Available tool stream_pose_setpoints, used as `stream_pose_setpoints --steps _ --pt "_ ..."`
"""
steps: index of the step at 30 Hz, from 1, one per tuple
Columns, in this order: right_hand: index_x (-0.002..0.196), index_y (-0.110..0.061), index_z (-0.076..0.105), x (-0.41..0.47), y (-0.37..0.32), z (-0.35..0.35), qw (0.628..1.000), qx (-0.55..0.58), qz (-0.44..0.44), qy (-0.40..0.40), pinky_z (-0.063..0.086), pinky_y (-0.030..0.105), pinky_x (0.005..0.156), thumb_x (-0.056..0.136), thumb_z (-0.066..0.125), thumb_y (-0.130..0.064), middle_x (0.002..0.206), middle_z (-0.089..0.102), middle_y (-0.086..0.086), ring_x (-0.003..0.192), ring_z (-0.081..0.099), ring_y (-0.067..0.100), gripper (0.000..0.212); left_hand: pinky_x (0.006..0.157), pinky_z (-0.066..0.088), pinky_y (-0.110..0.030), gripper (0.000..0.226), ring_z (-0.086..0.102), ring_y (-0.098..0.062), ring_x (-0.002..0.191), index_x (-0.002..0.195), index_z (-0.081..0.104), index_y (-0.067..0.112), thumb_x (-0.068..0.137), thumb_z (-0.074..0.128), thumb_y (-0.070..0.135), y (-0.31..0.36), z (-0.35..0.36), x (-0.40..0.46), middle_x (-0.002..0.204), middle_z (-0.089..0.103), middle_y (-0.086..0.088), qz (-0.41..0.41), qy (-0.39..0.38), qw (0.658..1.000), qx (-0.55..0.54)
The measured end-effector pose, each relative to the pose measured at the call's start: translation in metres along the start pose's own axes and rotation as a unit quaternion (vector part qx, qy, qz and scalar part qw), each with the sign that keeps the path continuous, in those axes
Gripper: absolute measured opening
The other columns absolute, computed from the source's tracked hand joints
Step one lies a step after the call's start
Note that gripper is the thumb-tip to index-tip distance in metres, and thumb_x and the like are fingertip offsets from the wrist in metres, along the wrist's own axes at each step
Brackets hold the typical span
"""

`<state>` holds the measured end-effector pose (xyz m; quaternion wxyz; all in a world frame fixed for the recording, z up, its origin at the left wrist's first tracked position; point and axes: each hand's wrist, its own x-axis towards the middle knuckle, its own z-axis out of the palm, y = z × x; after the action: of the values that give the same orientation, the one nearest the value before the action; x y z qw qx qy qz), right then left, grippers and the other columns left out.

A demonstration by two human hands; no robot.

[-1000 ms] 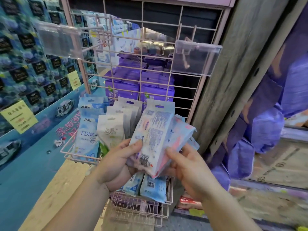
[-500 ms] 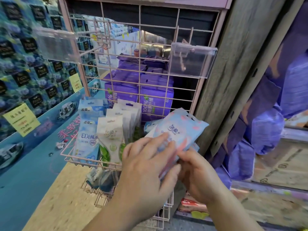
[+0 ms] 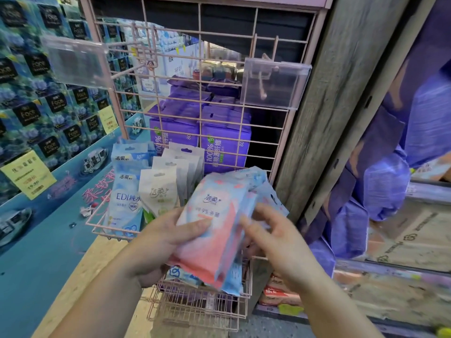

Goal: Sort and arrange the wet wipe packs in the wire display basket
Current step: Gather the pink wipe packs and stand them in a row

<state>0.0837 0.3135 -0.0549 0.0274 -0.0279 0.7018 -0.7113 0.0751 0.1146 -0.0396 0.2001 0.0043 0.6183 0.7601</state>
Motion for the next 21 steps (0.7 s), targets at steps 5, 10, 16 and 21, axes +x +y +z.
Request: stream_pose_setpoints --steps 5,10,16,21 --pt "0.126 -0.024 0.051 0.021 0.021 -0.038 0.945 -0.081 0.06 0.312 0.052 0.044 0.091 0.073 0.074 -0.044 0.117 0.063 0.002 0.102 0.062 0.02 0.061 0.041 0.053 -0.027 0.069 0.071 -0.024 0.056 0.098 0.067 0.001 0.04 0.093 0.025 0.002 -0.017 -0.004 0.08 0.075 -0.016 0.001 0.071 0.993 -0.098" --pt "0.094 -0.024 0.064 0.019 0.034 -0.028 0.962 -0.131 0.097 0.219 0.056 0.044 0.084 0.072 0.079 -0.034 0.093 0.073 -0.006 0.087 0.069 0.016 0.029 0.044 0.054 -0.029 0.032 0.071 -0.022 0.058 0.106 0.063 0.005 0.075 0.06 0.013 0.001 -0.019 -0.003 0.081 0.075 -0.013 0.005 0.077 0.985 -0.156" --pt "0.089 -0.019 0.063 0.013 -0.002 -0.022 0.975 -0.11 -0.071 0.182 0.06 0.034 0.068 0.08 0.074 -0.012 0.085 0.074 -0.001 0.081 0.071 0.015 0.016 0.051 0.055 -0.027 0.038 0.074 -0.017 0.077 0.115 0.058 0.024 0.078 0.059 0.032 -0.006 -0.018 0.001 0.1 0.076 -0.002 0.051 0.112 0.989 -0.082" --pt "0.084 -0.014 0.062 0.008 -0.067 -0.042 0.973 0.125 -0.159 0.113 0.048 0.015 0.041 0.07 0.065 -0.021 0.066 0.072 -0.006 0.051 0.062 0.003 0.016 0.046 0.053 -0.023 0.031 0.071 -0.014 0.064 0.113 0.059 0.019 0.085 0.055 0.033 -0.009 -0.013 -0.002 0.089 0.077 -0.002 0.041 0.088 0.993 -0.06"
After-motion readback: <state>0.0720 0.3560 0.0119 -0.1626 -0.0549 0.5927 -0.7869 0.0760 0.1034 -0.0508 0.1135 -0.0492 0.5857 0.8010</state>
